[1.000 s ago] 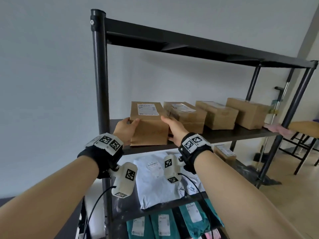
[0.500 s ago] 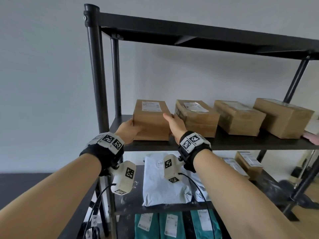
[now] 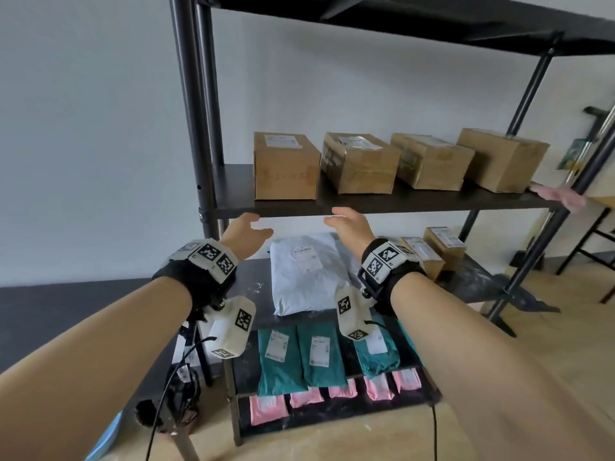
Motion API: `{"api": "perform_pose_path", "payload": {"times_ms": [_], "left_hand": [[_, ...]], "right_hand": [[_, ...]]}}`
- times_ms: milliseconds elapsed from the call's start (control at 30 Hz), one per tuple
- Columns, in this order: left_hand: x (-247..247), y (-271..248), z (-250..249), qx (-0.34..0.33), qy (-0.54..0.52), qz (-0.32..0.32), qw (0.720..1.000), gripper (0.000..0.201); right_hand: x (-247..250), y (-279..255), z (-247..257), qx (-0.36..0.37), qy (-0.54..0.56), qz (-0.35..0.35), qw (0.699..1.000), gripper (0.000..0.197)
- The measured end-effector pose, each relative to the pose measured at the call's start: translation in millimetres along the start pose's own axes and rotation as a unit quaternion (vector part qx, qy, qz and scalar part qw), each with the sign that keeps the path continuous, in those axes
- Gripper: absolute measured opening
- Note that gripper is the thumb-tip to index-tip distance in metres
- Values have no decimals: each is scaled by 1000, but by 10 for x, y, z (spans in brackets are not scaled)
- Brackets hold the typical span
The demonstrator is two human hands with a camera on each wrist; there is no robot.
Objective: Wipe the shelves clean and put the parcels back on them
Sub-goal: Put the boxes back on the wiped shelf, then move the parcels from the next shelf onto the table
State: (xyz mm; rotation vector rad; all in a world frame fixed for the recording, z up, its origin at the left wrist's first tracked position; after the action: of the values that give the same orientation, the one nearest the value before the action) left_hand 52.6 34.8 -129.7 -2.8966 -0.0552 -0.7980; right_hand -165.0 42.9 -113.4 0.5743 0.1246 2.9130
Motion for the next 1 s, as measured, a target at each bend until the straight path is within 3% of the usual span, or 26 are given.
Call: {"api": "perform_pose_path", "payload": {"times_ms": [267, 400, 567, 767, 1000], "left_hand": [[-608, -17, 522, 11, 52, 86, 995, 49], [-919, 206, 722, 11, 128, 108, 986, 52], [-1365, 657, 933, 20, 185, 118, 975, 53], [-1849, 1272, 1156, 43, 246, 117, 961, 55], [-2076, 1961, 1429, 65, 259, 108, 958, 67]], "right_hand": [[-8, -237, -683, -19, -99, 17, 995, 45], [31, -146, -1103, -34, -107, 11, 994, 44], [-67, 314, -1663, -50, -128, 35, 990, 44], [-350, 1030, -2273, -49, -168, 117, 978, 49], [-740, 1719, -2705, -25, -238, 213, 947, 75]]}}
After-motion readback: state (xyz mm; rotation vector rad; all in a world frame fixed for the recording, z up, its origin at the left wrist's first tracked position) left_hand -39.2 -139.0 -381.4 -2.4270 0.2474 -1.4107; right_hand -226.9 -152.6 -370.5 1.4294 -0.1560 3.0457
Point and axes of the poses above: each hand's wrist, its own y-axis towards the middle knuckle, its own x-axis out of the back of the hand, z = x × y, the point moved 8 cm from there along y, towards the middle knuckle, and after that the axes turned 4 degrees about x, right-handed, at the moved point
